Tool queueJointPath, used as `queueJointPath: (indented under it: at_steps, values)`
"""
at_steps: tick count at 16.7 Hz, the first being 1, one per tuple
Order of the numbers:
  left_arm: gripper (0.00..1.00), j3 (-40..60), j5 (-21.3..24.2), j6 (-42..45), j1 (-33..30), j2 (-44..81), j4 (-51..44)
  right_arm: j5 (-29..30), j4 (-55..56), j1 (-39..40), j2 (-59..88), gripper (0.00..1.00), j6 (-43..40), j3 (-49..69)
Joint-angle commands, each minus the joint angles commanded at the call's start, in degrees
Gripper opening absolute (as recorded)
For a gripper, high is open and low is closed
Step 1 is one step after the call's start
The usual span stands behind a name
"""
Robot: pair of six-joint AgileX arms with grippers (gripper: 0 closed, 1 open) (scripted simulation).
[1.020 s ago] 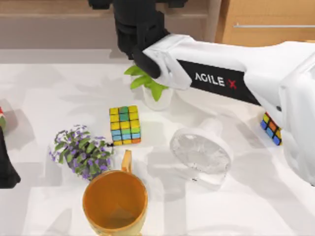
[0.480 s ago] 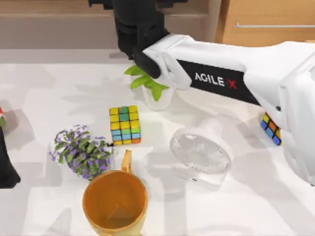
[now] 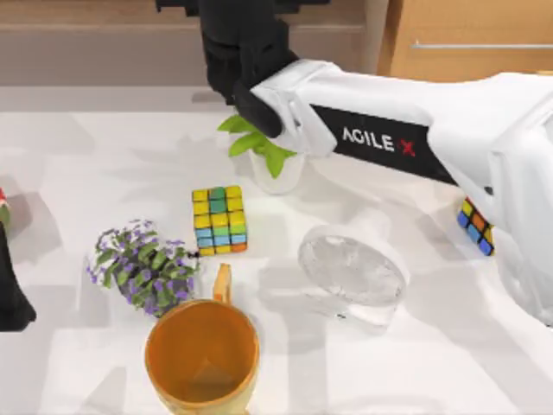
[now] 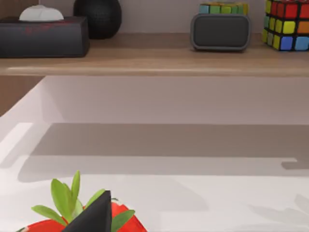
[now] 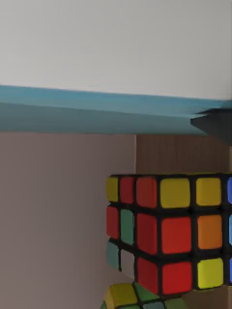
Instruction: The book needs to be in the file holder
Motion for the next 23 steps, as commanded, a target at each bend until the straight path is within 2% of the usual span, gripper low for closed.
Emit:
queueJointPath:
  at_steps: [17,20,23]
  values:
    - [1.0,0.0,0.0,0.0,0.0,0.0,0.0,-0.2,-2.7,0.2,-1.0,0.0,0.2,1.5]
    - [1.0,0.0,0.0,0.0,0.0,0.0,0.0,-2.0,-3.6,-0.2,-5.2,0.0,0.4,-2.6]
    - [1.0,0.0,0.0,0.0,0.0,0.0,0.0,-6.2,-5.9,-0.2,-12.9,0.0,1.2,-11.5]
